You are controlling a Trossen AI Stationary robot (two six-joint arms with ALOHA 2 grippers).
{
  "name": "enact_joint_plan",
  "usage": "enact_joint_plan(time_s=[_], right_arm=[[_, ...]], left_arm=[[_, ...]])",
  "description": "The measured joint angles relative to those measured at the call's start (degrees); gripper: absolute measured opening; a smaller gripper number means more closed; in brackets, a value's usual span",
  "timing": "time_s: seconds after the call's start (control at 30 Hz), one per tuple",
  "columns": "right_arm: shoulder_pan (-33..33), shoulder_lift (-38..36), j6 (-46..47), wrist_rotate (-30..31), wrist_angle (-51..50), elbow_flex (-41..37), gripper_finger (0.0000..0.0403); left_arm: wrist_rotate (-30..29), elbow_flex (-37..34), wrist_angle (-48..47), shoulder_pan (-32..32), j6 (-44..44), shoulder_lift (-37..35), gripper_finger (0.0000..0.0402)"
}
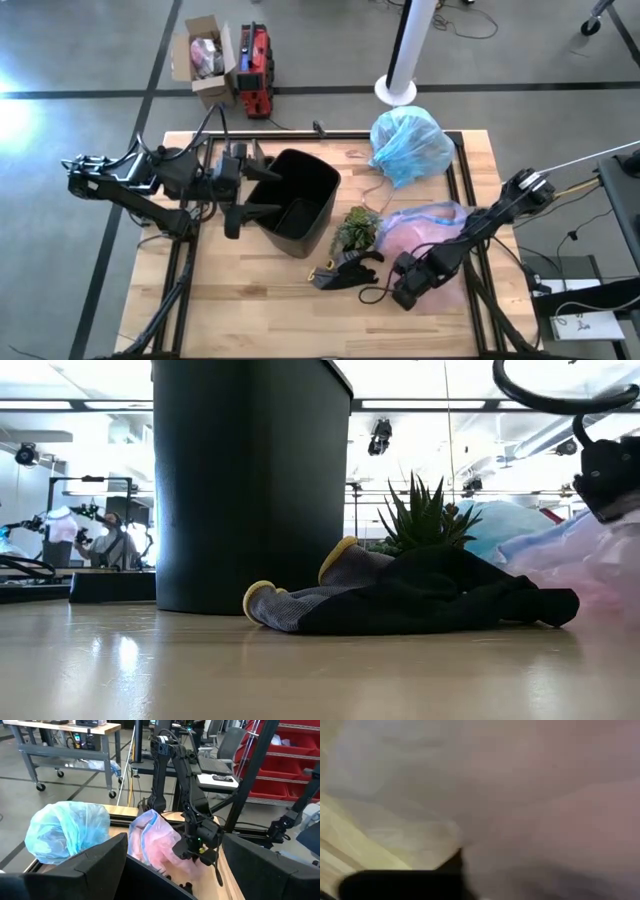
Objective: Place trash/remove bag and relplace
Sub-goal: Insert the trash bag into the trash bin
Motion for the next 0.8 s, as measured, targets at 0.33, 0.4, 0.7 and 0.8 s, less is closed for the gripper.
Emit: enact_joint_plan(time_s=[0.33,0.4,0.7,0.8], right_arm=[[-0.4,-14.2,-16.0,7.6,-22.8,18.4,0.0002],[-0.6,-16.5,-16.6,11.4,-28.7,23.4,0.0003],[-0.7,-24.5,-23.4,35.3,-31.2,42.8,0.0],[-0.7,-25.5,-28.7,39.8,-29.4,47.2,0.0]], left_arm=[[0.0,0.0,0.4,0.0,1.4,-0.3,0.0311],[0.0,0.0,1.4,0.0,1.5,-0.2,0.0311],[0.0,0.0,7.2,0.0,4.7,4.7,0.0311],[0.0,0.0,8.0,0.0,4.8,6.1,0.0311]])
